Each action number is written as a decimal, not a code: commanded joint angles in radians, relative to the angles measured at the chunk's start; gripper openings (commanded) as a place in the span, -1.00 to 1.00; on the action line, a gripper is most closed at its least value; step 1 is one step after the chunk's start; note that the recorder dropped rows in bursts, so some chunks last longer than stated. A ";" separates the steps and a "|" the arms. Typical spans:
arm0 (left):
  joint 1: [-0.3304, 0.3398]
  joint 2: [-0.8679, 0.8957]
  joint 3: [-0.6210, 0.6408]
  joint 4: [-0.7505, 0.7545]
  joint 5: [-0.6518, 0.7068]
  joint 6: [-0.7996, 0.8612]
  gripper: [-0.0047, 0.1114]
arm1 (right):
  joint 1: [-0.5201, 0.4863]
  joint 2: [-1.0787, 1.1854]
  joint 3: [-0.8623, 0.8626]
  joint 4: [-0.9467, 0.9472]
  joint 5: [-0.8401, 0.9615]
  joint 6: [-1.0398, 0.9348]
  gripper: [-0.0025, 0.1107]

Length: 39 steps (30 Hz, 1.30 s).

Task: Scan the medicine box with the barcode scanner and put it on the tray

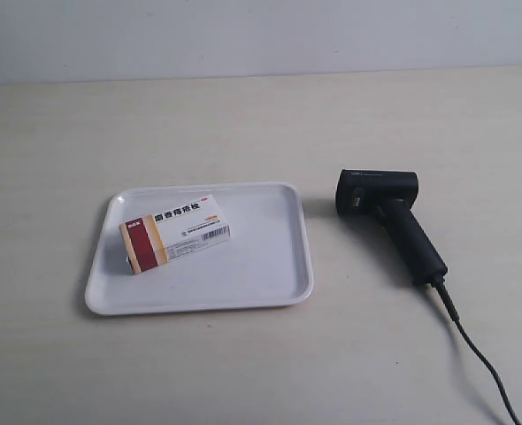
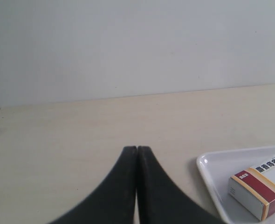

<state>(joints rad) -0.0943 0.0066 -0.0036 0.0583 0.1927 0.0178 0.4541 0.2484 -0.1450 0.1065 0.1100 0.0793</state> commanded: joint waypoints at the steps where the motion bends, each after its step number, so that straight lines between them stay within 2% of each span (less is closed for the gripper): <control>1: -0.004 -0.007 0.004 -0.010 0.001 0.004 -0.88 | 0.000 -0.004 0.004 -0.001 -0.007 0.001 -0.95; 13: -0.004 -0.007 0.004 -0.010 0.001 0.004 -0.88 | 0.000 -0.004 0.005 -0.001 -0.007 -0.002 -0.95; 19: -0.004 -0.007 0.004 -0.010 0.001 0.004 -0.88 | 0.000 -0.004 0.143 -0.057 -0.053 -0.002 -0.95; 29: -0.004 -0.007 0.004 -0.010 0.001 0.004 -0.88 | 0.000 -0.014 0.145 -0.026 -0.030 0.003 -0.95; 32: -0.004 -0.007 0.004 -0.010 0.001 0.004 -0.88 | -0.069 -0.069 0.145 -0.024 -0.025 0.003 -0.95; 34: -0.004 -0.007 0.004 -0.010 0.001 0.004 -0.88 | -0.173 -0.128 0.145 0.002 -0.018 0.003 -0.95; 35: -0.004 -0.007 0.004 -0.010 0.001 0.004 -0.88 | -0.263 -0.195 0.145 0.012 -0.001 0.003 -0.95; 37: -0.004 -0.007 0.004 -0.010 0.001 0.004 -0.88 | -0.322 -0.248 0.145 0.012 0.027 0.000 -0.95; 39: -0.004 -0.007 0.004 -0.010 0.001 0.004 -0.88 | -0.332 -0.248 0.145 0.005 0.045 -0.001 -0.95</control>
<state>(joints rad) -0.0943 0.0066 -0.0036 0.0583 0.1935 0.0178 0.1355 0.0082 -0.0045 0.1136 0.1296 0.0810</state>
